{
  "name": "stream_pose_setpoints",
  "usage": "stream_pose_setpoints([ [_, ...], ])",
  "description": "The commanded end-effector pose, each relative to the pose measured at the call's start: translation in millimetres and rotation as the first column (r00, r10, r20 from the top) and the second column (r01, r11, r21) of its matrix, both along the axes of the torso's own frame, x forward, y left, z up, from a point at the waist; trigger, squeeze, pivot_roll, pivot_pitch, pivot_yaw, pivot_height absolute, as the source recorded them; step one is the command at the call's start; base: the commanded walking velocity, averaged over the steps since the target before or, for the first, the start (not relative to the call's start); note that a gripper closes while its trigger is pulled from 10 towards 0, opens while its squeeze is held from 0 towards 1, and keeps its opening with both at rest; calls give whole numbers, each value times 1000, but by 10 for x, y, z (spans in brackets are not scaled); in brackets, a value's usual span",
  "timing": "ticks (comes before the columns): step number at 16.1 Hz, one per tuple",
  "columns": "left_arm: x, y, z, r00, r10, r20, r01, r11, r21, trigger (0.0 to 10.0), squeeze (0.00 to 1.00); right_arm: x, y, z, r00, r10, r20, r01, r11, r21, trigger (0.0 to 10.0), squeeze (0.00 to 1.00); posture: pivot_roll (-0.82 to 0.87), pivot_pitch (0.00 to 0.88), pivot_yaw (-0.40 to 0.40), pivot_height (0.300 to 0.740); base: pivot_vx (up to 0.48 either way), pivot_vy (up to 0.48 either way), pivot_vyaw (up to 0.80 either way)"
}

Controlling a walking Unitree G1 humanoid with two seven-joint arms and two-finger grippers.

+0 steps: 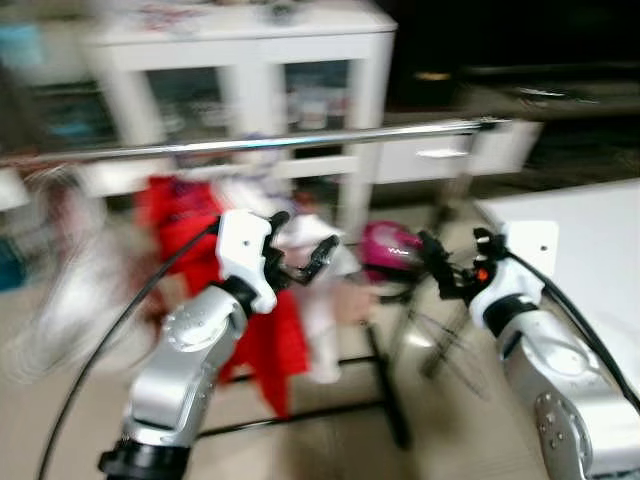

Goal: Hang hanger

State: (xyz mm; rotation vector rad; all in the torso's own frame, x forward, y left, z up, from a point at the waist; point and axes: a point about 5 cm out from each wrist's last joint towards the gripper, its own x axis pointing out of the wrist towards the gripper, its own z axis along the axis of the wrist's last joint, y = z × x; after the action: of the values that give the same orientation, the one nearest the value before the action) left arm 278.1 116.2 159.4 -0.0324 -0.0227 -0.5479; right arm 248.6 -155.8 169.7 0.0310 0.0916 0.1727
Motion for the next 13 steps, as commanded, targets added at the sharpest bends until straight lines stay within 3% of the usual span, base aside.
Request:
stream_pose_setpoints([
  [1, 3, -2, -21, 1000, 0, -11, 0, 1000, 8, 10000, 0, 1, -16, 15, 1000, -11, 3, 11, 1000, -9, 10000, 0, -71, 0, 21, 740, 0, 0, -800],
  [5, -4, -31, -26, 1000, -25, -2, 25, 999, 37, 10000, 0, -32, -2, 21, 1000, -9, 0, 9, 999, 35, 10000, 0, -76, 0, 26, 740, 0, 0, -800],
  [13, 66, -45, -11, 1000, -7, -1, 7, 1000, 15, 10000, 0, -7, -22, 80, 999, -36, 22, 36, 999, 4, 10000, 0, -102, 0, 39, 740, 0, 0, -800],
])
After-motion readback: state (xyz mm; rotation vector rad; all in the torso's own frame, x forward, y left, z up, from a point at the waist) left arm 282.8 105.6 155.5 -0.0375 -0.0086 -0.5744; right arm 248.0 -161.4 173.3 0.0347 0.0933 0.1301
